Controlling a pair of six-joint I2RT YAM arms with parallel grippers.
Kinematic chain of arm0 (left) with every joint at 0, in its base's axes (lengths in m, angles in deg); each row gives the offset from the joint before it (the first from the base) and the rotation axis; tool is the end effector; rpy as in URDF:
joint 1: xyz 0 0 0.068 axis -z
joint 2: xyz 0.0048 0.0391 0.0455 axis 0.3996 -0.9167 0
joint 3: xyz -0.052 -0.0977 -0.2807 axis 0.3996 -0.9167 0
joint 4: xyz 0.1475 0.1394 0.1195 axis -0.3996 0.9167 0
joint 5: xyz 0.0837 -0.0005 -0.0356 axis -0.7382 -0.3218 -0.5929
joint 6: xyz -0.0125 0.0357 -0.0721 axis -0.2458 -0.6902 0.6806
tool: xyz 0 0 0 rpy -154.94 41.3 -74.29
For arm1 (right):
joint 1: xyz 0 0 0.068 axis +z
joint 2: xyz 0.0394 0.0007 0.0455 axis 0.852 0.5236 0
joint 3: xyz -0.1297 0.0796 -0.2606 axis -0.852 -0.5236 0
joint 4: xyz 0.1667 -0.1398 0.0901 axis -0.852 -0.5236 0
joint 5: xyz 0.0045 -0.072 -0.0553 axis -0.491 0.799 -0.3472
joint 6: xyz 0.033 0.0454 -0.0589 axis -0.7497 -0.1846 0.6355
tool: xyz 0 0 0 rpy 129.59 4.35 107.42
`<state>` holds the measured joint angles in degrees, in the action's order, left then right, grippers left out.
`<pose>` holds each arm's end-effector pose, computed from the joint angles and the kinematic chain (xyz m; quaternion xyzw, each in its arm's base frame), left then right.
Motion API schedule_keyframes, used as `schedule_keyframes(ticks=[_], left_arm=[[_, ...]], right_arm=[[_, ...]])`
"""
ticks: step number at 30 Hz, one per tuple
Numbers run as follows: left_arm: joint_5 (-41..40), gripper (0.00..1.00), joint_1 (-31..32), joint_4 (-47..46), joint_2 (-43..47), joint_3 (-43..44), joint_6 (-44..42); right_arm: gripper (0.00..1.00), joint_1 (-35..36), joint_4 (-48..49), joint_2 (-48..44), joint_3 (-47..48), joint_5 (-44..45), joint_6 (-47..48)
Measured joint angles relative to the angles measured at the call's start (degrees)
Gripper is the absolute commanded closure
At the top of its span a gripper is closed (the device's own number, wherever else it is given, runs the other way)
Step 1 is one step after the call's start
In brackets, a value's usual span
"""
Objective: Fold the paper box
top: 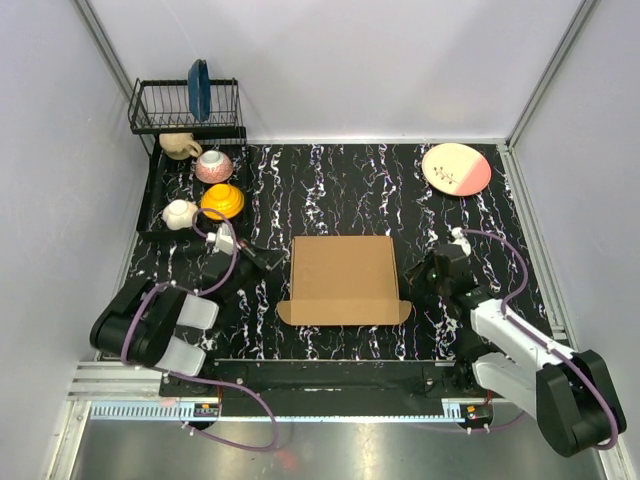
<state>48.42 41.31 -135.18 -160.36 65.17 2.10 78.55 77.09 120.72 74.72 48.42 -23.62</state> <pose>0.2292 -0.0939 0.1726 -0.2248 0.7502 -0.4832 0.3914 0.1755 0.0630 0.1873 0.1958 0.8795 0.2253 0.3707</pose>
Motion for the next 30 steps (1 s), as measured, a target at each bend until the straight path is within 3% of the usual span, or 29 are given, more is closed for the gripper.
schedule_keyframes(ticks=[3, 6, 13, 30], left_arm=[[-2.69, 1.0, 0.02, 6.93, 7.3, 1.88, -3.1], [-4.24, 1.0, 0.31, 10.64, 8.66, 2.93, -5.05], [-4.83, 1.0, 0.94, 17.27, 5.7, 2.84, -6.03], [-5.75, 1.0, 6.73, 22.05, 8.31, 2.8, -6.86]], right_arm=[[0.96, -0.07, -2.4, -1.18, 0.61, 1.36, -0.42], [1.0, -0.15, -2.12, 0.44, 0.85, 0.94, -0.79], [1.0, -0.22, 3.17, 3.69, -0.92, -2.62, -2.1], [1.0, -0.44, 8.76, 6.14, -2.45, -5.29, -3.17]])
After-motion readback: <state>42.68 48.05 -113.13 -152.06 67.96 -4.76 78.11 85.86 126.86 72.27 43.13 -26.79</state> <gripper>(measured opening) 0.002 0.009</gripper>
